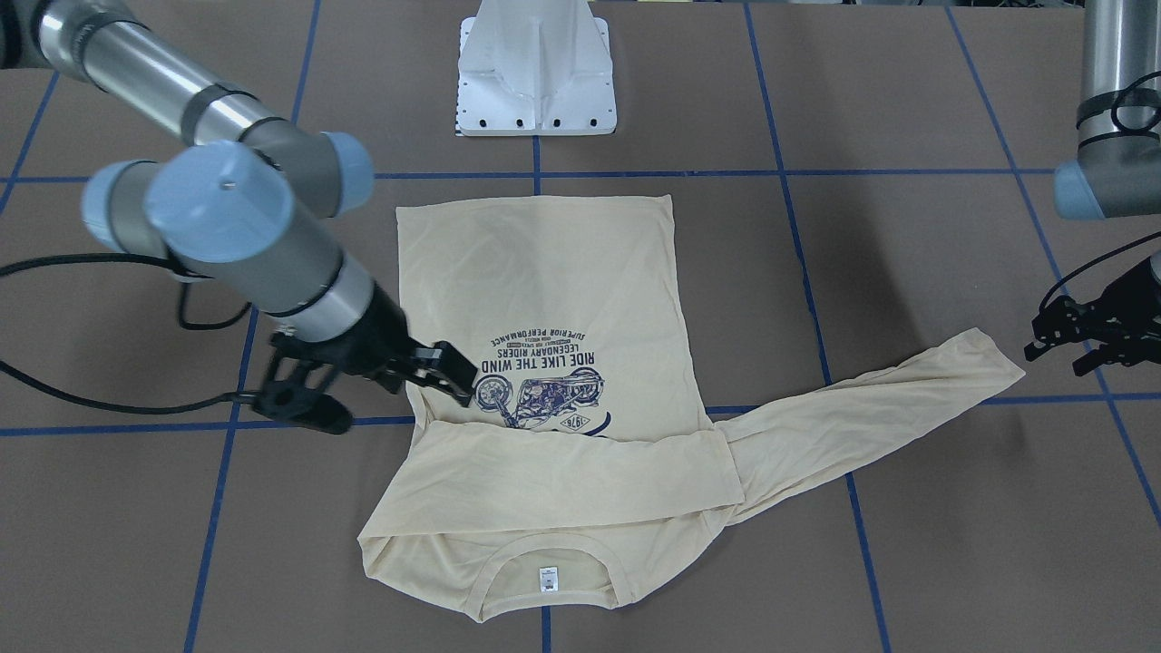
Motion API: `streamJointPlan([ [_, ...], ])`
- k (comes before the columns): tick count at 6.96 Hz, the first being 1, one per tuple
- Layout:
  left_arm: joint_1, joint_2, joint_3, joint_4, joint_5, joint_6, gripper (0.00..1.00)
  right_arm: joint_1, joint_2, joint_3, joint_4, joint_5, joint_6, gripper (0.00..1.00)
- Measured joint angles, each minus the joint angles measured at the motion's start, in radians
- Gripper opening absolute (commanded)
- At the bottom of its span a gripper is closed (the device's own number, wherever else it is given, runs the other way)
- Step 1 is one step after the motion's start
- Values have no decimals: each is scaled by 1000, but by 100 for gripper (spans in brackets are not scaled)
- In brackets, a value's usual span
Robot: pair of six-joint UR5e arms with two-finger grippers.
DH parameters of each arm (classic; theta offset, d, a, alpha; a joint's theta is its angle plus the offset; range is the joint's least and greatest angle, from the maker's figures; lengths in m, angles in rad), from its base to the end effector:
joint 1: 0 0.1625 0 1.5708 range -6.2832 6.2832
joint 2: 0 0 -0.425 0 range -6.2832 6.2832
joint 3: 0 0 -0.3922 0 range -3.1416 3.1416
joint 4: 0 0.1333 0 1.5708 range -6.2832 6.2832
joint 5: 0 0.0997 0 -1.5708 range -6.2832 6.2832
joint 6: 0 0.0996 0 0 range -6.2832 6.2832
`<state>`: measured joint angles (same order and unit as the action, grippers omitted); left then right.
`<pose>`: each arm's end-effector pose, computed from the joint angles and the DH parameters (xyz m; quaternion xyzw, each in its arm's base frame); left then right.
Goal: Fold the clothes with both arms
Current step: 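Release the sleeve on the shirt and lift the right gripper away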
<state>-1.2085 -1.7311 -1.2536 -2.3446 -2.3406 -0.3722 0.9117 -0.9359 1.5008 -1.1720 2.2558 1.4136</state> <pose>0.1450 -0.5631 0.6440 0.1342 0.4349 0.1096 0.8836 -0.3753 -0.5992 0.2568 -0.0338 -0.5272 0.1628 0.8333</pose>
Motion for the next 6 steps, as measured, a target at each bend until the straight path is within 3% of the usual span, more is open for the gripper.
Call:
streamJointPlan([
  [2, 18, -41, 87, 0, -47, -3, 58, 81, -209, 159, -2, 84, -121, 97],
  [6, 21, -67, 159, 4, -153, 2, 55, 85, -243, 185, -3, 81, -149, 98],
])
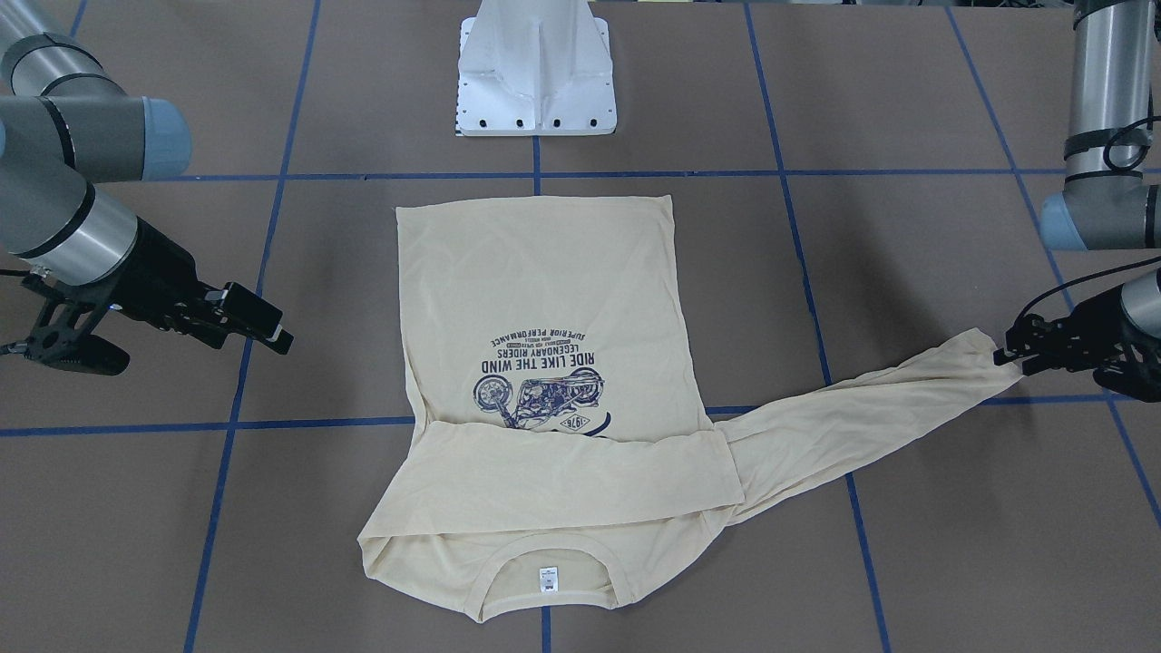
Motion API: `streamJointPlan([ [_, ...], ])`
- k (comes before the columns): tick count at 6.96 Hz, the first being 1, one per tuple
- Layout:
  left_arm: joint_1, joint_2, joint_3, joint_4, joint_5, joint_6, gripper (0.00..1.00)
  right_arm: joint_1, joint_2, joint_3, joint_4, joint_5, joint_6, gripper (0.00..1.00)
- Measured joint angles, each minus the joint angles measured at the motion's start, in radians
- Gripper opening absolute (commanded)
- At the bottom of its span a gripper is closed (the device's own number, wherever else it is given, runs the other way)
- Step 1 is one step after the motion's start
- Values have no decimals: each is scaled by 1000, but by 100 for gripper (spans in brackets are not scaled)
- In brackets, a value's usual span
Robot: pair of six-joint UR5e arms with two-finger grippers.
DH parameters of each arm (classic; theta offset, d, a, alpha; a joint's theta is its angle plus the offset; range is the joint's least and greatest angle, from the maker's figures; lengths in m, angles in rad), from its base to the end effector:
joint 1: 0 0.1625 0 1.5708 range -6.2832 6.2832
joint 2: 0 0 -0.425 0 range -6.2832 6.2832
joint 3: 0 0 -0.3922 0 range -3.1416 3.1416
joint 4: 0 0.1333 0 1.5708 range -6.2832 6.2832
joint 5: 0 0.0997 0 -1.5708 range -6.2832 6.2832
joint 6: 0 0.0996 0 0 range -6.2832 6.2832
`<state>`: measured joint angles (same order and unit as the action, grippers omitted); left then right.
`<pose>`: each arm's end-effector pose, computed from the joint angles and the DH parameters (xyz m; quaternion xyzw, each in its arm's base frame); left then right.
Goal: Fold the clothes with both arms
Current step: 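Release the sleeve on the shirt and lift the right gripper away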
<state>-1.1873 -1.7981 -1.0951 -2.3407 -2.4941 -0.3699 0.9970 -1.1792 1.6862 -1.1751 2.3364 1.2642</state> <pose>0.1717 -0.5694 0.6754 0.0563 0.4851 0.1207 0.8643 -0.2843 -0.5583 0.3311 -0.0218 -0.5256 0.1291 0.8406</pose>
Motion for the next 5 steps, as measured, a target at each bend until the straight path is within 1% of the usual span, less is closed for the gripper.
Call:
streamJointPlan([
  [4, -2, -10, 3, -2, 12, 4, 56, -22, 3, 7, 0, -38, 14, 98],
  [5, -5, -9, 3, -2, 29, 3, 56, -25, 3, 8, 1, -43, 16, 98],
])
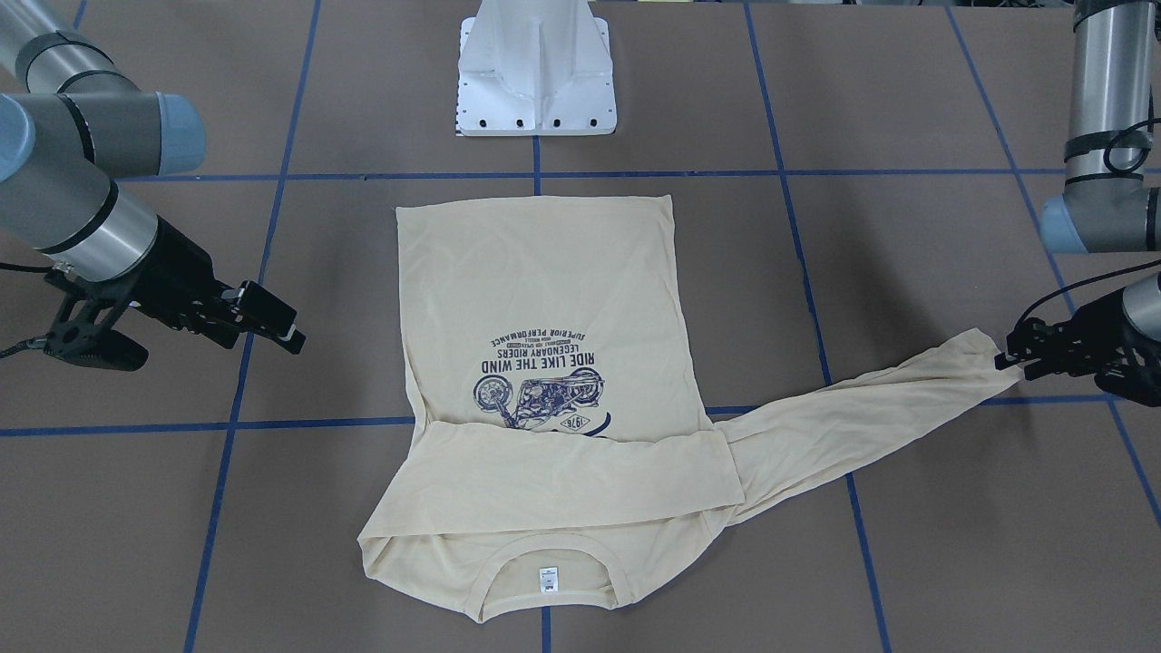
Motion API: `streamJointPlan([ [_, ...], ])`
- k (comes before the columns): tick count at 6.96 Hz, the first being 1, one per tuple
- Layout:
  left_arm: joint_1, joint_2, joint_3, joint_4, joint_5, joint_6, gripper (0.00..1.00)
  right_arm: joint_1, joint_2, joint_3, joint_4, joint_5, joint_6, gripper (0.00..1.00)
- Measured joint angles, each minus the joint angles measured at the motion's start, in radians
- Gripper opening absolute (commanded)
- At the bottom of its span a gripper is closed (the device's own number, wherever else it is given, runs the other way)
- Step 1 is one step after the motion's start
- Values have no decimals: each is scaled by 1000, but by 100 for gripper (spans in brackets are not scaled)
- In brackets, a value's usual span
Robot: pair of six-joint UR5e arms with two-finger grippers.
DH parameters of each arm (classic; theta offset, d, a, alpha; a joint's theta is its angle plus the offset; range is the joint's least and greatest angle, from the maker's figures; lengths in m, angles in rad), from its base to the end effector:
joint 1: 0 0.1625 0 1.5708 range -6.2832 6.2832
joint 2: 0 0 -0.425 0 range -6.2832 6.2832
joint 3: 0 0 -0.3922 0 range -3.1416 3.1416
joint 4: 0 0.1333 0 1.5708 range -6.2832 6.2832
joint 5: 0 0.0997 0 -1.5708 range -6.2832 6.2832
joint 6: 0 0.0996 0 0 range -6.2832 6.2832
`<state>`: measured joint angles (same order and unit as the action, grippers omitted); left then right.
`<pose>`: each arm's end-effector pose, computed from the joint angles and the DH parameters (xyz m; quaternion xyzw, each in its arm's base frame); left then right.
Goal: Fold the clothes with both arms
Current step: 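Reach the left gripper to the other sleeve cuff and grasp it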
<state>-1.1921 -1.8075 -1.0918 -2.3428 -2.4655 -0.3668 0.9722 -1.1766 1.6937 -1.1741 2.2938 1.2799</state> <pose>0.1694 -0.5761 0.6732 0.0678 0.4748 0.1184 0.8695 -0.2960 -0.5536 0.3277 -0.0126 -0.5204 0.1334 0.8433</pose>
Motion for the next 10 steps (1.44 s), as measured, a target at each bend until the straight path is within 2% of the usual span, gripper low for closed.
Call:
streamJointPlan([
  [3, -3, 1, 3, 2, 49, -5, 56, -5, 1, 0, 0, -6, 1, 98],
  [8, -2, 4, 6, 8, 47, -12, 53, -7, -1, 2, -1, -15, 2, 98],
  [9, -1, 3, 8, 8, 46, -12, 48, -7, -3, 2, -1, -15, 2, 98],
  [10, -1, 3, 10, 7, 46, -12, 47, -7, -3, 2, -1, -15, 3, 98],
])
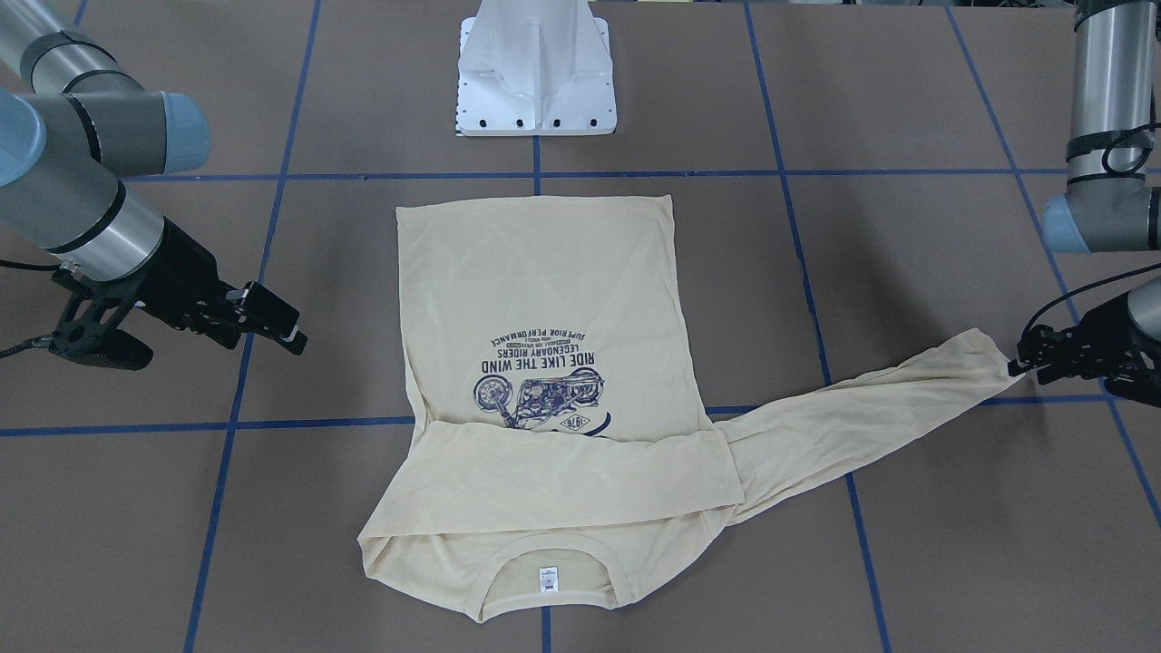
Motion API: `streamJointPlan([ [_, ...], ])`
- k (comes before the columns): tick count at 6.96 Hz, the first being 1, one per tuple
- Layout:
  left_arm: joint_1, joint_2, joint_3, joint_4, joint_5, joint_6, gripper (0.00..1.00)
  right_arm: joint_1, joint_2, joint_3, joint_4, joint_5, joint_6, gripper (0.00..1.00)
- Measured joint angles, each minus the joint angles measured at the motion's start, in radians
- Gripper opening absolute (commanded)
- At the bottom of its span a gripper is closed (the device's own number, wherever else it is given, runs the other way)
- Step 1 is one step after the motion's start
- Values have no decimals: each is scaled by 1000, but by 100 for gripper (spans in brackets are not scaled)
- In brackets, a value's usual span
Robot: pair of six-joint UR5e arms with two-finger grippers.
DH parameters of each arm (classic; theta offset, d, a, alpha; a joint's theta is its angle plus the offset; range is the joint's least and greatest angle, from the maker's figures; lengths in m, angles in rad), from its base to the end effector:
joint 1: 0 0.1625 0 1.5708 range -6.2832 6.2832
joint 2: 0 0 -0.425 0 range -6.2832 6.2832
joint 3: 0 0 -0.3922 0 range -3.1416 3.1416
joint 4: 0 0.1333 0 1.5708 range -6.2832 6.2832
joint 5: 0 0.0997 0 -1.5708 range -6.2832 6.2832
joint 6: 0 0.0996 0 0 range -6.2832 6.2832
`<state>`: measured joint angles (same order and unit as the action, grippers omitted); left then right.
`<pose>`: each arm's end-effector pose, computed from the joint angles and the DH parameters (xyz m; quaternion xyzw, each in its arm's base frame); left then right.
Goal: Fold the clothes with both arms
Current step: 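Reach the left gripper to the other sleeve cuff and grasp it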
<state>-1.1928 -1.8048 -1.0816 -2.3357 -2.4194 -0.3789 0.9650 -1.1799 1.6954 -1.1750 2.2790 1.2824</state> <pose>0.1660 -0.5767 0.6837 0.0663 0.4551 0.1034 0.8819 -0.2990 -0.5520 0.3297 -0.0101 -0.5169 0.1356 0.8452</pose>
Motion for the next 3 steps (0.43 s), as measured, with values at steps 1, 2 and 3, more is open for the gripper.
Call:
streamJointPlan([
  [1, 0, 0, 2, 0, -1, 0, 46, 0, 0, 0, 0, 0, 0, 98],
  [2, 0, -1, 3, -1, -1, 0, 41, 0, 0, 0, 0, 0, 0, 98],
  [3, 1, -1, 6, -1, -2, 0, 30, 0, 0, 0, 0, 0, 0, 98],
])
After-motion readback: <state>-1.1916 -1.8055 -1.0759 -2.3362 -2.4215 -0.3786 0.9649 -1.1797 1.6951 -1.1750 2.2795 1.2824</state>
